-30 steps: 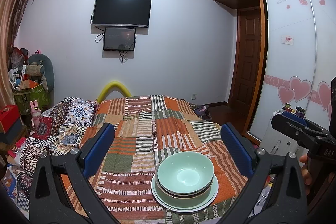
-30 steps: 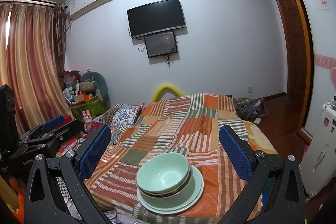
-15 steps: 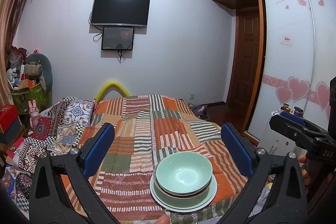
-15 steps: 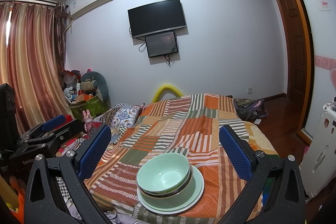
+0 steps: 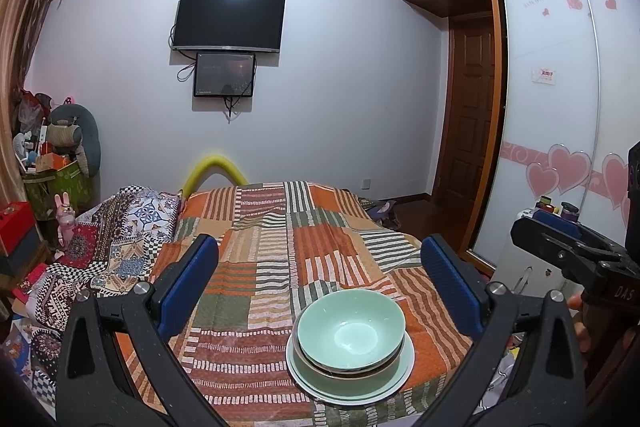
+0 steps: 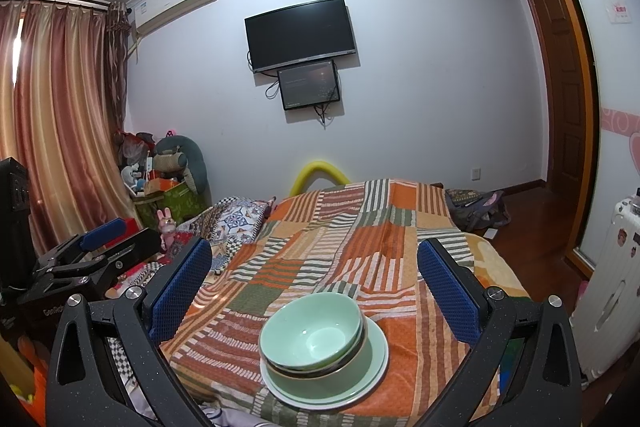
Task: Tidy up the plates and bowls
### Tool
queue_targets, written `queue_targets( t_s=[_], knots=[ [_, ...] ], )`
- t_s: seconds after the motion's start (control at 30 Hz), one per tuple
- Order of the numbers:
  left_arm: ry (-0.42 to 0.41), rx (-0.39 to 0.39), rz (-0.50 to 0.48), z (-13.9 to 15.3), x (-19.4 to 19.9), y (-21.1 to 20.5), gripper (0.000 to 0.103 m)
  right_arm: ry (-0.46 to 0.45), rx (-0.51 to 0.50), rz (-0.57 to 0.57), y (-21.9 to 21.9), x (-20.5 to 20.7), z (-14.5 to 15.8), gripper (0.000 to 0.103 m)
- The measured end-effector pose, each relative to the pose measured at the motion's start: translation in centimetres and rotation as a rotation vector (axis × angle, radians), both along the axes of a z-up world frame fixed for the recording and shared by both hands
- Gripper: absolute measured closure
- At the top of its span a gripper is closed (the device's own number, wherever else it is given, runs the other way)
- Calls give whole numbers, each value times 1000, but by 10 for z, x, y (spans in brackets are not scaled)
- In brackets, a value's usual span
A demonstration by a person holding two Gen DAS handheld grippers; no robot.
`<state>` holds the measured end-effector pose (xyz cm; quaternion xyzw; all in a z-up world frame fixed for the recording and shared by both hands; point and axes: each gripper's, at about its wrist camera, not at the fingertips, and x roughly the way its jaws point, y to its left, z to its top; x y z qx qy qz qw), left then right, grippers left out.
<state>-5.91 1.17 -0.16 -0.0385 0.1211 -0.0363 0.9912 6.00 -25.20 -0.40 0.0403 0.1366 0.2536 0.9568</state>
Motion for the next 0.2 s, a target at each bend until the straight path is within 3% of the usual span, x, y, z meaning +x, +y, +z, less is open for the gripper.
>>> queue_targets(
  t_s=[0.2],
  knots=[
    [10,-6,-9,0,2,0,0,3,-3,2,0,2,1,1]
  ],
)
